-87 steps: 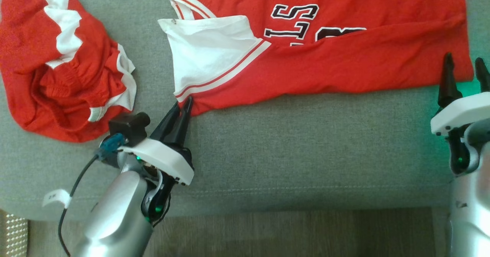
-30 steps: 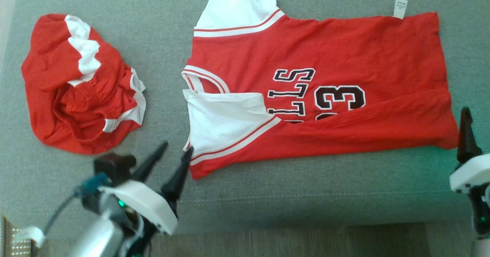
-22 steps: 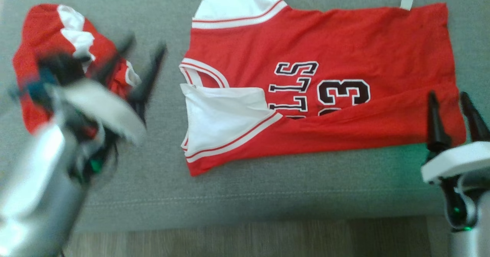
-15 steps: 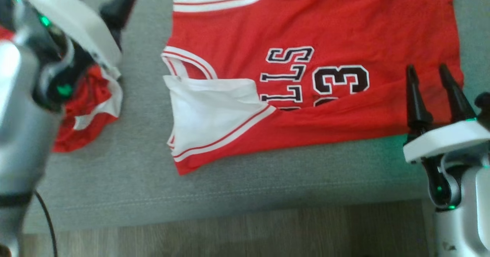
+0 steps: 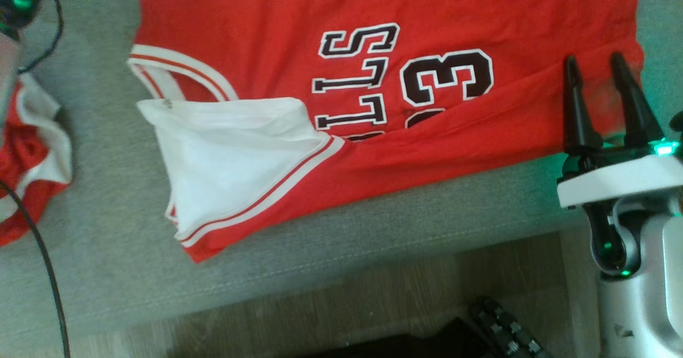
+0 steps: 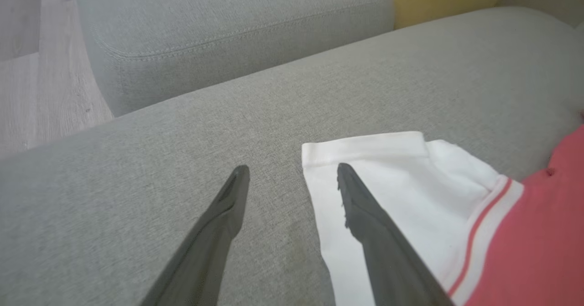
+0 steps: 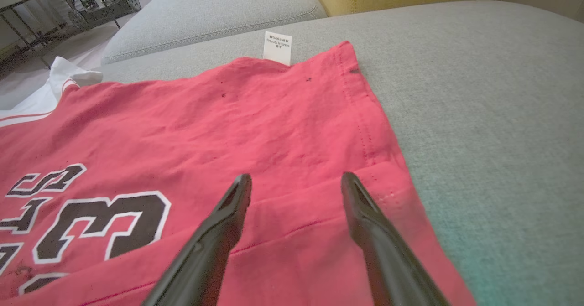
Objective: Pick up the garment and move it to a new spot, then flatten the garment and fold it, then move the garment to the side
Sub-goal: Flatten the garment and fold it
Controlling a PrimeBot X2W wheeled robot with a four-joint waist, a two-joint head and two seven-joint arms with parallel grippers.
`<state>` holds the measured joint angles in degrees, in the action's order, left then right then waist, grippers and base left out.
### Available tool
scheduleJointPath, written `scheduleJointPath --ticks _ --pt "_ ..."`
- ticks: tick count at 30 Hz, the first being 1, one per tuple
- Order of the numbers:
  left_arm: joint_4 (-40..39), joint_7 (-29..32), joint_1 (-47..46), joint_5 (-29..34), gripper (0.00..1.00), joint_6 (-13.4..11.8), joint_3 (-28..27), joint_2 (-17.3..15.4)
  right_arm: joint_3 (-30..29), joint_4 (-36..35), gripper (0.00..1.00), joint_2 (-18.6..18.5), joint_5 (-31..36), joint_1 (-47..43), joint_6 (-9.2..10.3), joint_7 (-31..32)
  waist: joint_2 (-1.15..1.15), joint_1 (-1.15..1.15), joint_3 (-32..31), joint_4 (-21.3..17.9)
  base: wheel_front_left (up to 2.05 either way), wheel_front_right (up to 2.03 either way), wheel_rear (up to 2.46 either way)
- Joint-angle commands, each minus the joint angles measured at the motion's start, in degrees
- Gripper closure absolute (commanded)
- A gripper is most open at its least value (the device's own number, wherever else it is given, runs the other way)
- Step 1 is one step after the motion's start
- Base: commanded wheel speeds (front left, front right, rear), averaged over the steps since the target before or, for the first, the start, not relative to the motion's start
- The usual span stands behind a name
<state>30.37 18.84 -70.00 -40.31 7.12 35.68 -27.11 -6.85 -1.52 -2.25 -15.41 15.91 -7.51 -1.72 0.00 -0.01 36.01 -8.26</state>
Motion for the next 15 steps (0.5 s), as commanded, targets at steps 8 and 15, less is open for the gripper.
scheduleJointPath --ticks 8,15 --pt "4.0 -2.0 -8.4 -0.7 0.00 0.4 3.2 -5.2 2.5 -1.7 0.00 -0.6 -2.1 1.5 0.02 -2.3 0.00 0.01 5.1 -3.6 0.00 0.00 0.00" --pt "5.6 -3.1 -10.6 -2.7 0.00 0.4 6.9 -6.3 2.3 -0.9 0.00 -0.6 -2.7 1.7 0.02 -3.3 0.00 0.01 6.0 -4.3 0.00 0.00 0.00"
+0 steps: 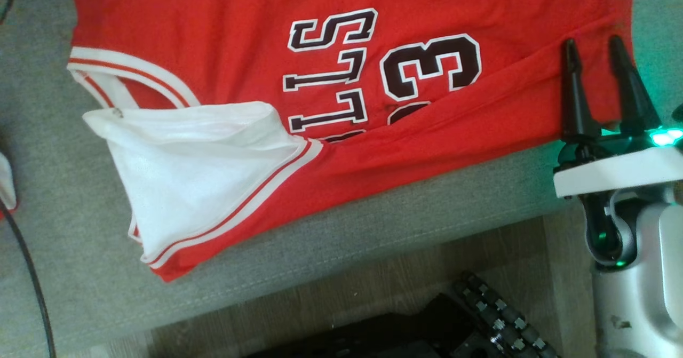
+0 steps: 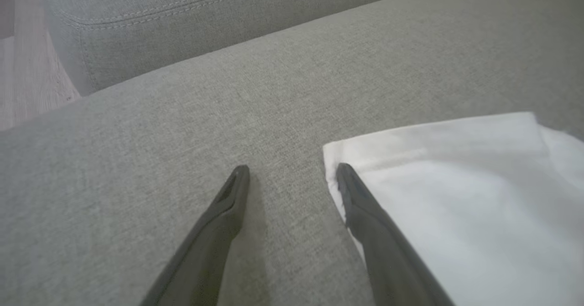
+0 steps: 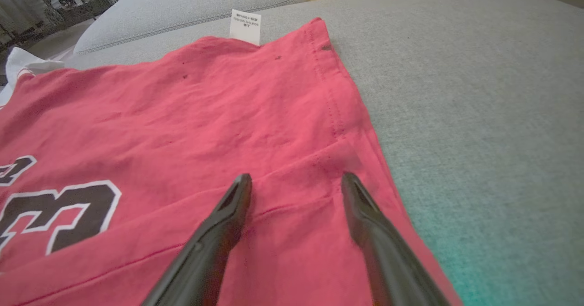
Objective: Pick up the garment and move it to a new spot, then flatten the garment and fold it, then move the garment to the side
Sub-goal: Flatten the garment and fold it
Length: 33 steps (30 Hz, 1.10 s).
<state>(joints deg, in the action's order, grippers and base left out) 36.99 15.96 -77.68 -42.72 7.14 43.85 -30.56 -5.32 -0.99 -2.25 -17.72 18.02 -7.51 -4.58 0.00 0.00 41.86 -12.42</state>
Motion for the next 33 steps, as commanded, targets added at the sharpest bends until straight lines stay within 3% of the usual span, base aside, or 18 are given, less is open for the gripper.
scheduleJointPath --ticks 1,12,13,14,16,22,33 --pt "-1.0 -0.2 -3.0 -0.3 0.00 0.3 -1.2 -2.8 0.8 -1.4 0.00 -0.6 -0.4 -0.4 0.02 -0.5 0.00 0.00 0.1 -0.1 0.00 0.00 0.00" --pt "-1.4 0.8 -5.5 -4.0 0.00 0.3 5.6 -4.4 1.5 -0.7 0.00 -0.6 -1.5 0.4 0.02 -1.6 0.00 0.00 0.7 -1.6 0.00 0.00 0.00" --pt "-1.6 1.0 -5.6 -4.5 0.08 0.3 6.4 -4.7 1.5 -0.7 0.00 -0.6 -1.5 0.5 0.02 -1.6 0.00 0.00 0.7 -1.7 0.00 0.00 0.00" --pt "-1.9 1.3 -5.6 -5.0 0.53 0.3 7.2 -4.9 1.5 -0.8 0.00 -0.6 -1.4 0.6 0.02 -1.6 0.00 0.00 0.7 -1.8 0.00 0.00 0.00" --pt "-2.7 1.7 -5.7 -6.3 1.00 0.3 8.8 -5.4 1.5 -1.1 0.00 -0.6 -1.2 1.0 0.02 -1.4 0.00 0.00 0.6 -1.9 0.00 0.00 0.00" --pt "-4.1 -0.8 -6.4 -8.6 1.00 0.3 12.1 -6.9 1.1 -1.4 0.00 -0.6 0.2 5.1 0.02 1.7 0.00 0.00 0.0 -1.7 0.00 0.00 0.00" --pt "-5.3 -9.0 -8.3 -11.7 1.00 0.3 16.4 -6.8 -4.0 7.8 0.00 -0.6 8.0 27.3 0.02 18.3 0.00 0.00 -2.0 1.2 0.00 0.00 0.00"
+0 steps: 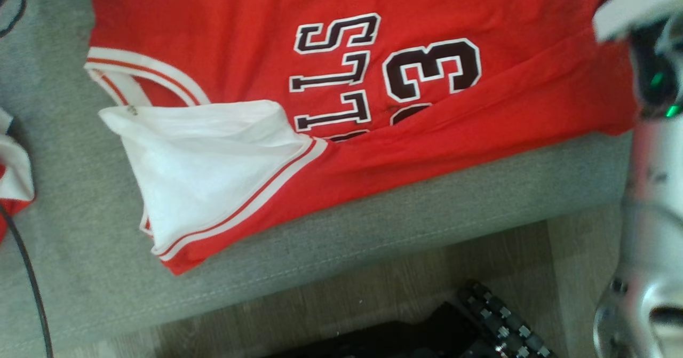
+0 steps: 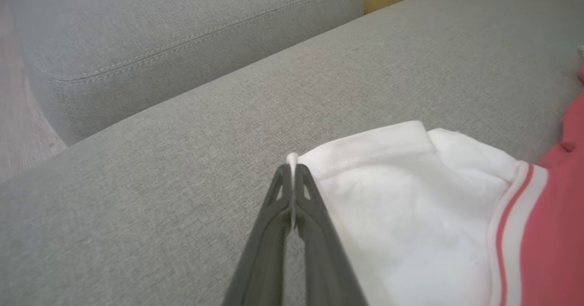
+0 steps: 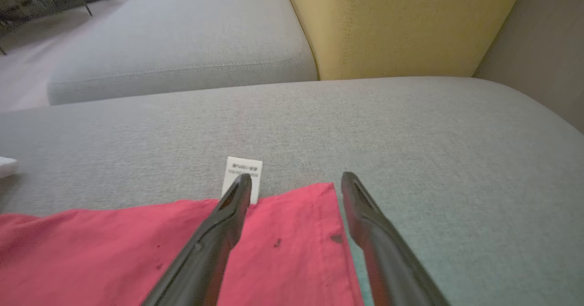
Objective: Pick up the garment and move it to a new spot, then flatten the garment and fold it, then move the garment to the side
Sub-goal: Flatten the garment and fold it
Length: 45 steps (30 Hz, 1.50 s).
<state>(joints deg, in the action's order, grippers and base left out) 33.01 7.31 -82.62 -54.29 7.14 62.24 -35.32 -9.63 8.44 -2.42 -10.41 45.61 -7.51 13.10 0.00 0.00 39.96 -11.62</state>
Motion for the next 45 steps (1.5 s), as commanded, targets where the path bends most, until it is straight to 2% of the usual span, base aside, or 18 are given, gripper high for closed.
scheduleJointPath --ticks 1,7,11,19,24,27,28,29,31,33,38,45 --pt "-1.5 -0.9 -3.6 -0.4 1.00 0.3 -1.6 -2.0 -0.4 -0.4 0.00 -0.5 2.3 1.5 0.02 2.2 0.00 0.00 -0.2 0.7 0.00 0.00 0.00" --pt "-2.3 -3.7 -5.1 -1.9 1.00 0.4 1.1 -1.9 -2.8 6.3 0.00 -0.5 9.1 9.4 0.02 11.4 0.00 0.00 -0.2 2.0 0.00 0.00 0.00" --pt "-2.4 -4.8 -6.0 -2.8 1.00 0.4 3.0 -1.6 -4.8 10.2 0.00 -0.5 9.9 12.4 0.02 15.5 0.00 0.00 0.0 2.7 0.00 0.00 0.00" --pt "-2.3 -6.1 -7.6 -4.3 1.00 0.4 6.2 -1.4 -6.6 15.1 0.00 -0.5 9.9 16.1 0.02 18.7 0.00 0.00 0.3 3.4 0.00 0.00 0.00" --pt "-1.7 -6.6 -8.3 -5.1 1.00 0.4 7.9 -1.4 -6.9 15.7 0.01 -0.5 11.4 17.2 0.02 19.0 0.00 0.00 0.1 3.5 0.00 0.00 0.00" --pt "-1.4 -6.9 -8.5 -5.5 1.00 0.4 8.7 -1.5 -6.8 15.7 0.13 -0.5 11.9 17.6 0.02 19.3 0.00 0.00 0.0 3.4 0.00 0.00 0.00" --pt "-1.2 -7.0 -8.6 -5.6 1.00 0.4 8.9 -1.5 -6.7 15.6 0.26 -0.5 11.9 17.6 0.02 19.4 0.00 0.00 -0.1 3.4 0.00 0.00 0.00" --pt "-1.1 -7.0 -8.6 -5.7 1.00 0.4 9.1 -1.4 -6.5 15.6 0.46 -0.5 11.9 17.7 0.02 19.5 0.00 0.00 -0.1 3.5 0.00 0.00 0.00" --pt "-1.0 -7.1 -8.8 -6.0 1.00 0.4 9.5 -1.4 -6.4 15.5 0.65 -0.5 12.0 17.8 0.02 19.7 0.00 0.00 -0.1 3.6 0.00 0.00 0.00" --pt "-0.8 -7.1 -8.9 -6.2 1.00 0.4 9.8 -1.3 -6.5 15.5 1.00 -0.5 12.2 17.7 0.02 20.0 0.00 0.00 -0.1 3.7 0.00 0.00 0.00" --pt "-0.5 -8.1 -9.6 -6.1 1.00 0.4 10.4 -1.3 -7.2 15.0 1.00 -0.5 13.5 18.0 0.02 19.6 0.00 0.00 0.2 4.2 0.00 0.00 0.00" --pt "1.0 -15.6 -11.6 -4.3 1.00 0.4 10.5 -1.2 -8.6 14.2 1.00 -0.5 13.3 19.5 0.02 13.8 0.00 0.00 -0.2 4.8 0.00 0.00 0.00"
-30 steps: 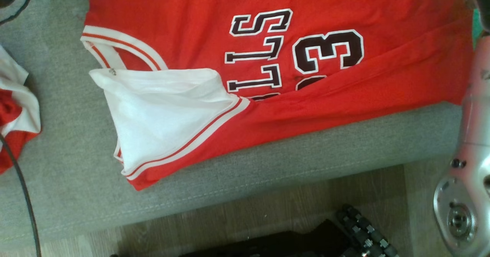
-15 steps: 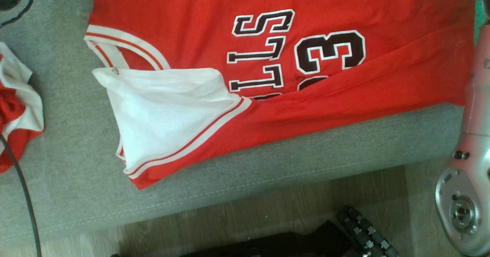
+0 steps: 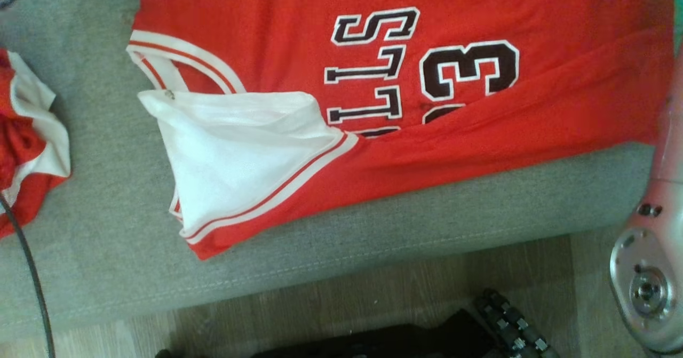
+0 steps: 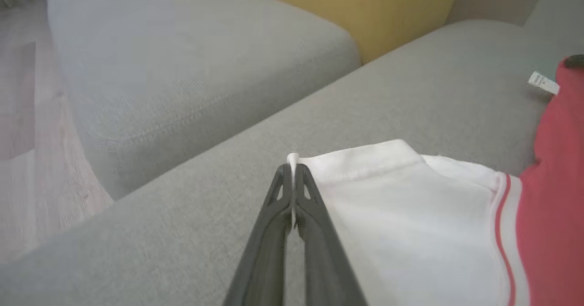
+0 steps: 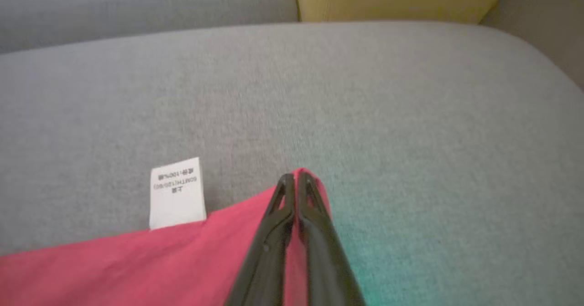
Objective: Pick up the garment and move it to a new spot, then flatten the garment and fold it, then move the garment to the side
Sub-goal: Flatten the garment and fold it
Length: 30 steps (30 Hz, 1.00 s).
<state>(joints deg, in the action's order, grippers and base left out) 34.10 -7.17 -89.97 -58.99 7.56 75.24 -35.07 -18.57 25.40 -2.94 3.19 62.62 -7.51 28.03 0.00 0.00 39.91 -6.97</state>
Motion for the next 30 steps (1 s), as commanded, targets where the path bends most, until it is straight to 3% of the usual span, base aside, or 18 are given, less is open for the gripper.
scheduleJointPath --ticks 1,6,13,25,30 --pt "0.0 -2.5 -4.5 0.2 1.00 -0.1 -2.6 -1.2 -0.4 -2.6 1.00 0.1 -0.5 2.7 0.02 -2.3 0.00 0.00 -0.3 0.4 0.00 0.00 0.00" --pt "-0.6 -6.7 -5.3 -0.1 1.00 -0.1 -3.5 -0.5 -3.4 -2.9 1.00 0.1 0.1 2.7 0.02 -5.4 0.00 0.00 -1.3 2.0 0.00 0.00 0.00" --pt "-4.8 -7.7 -1.9 -1.3 1.00 -0.1 -3.6 -2.3 -4.4 -5.2 1.00 -0.4 -1.0 -0.5 0.02 -3.4 0.00 0.00 -3.3 4.3 0.00 0.00 0.00" --pt "-22.7 -7.8 14.8 -4.7 1.00 -0.1 -12.0 -10.7 -4.1 -13.6 1.00 -5.0 -6.5 -12.4 0.02 3.9 0.00 0.00 -7.3 7.5 0.00 0.00 0.00" --pt "-29.1 -7.8 21.8 -5.2 1.00 -0.2 -11.2 -12.7 -4.3 -15.6 1.00 -6.3 -7.5 -15.9 0.02 6.0 0.00 0.00 -8.2 8.5 0.00 0.00 0.00"
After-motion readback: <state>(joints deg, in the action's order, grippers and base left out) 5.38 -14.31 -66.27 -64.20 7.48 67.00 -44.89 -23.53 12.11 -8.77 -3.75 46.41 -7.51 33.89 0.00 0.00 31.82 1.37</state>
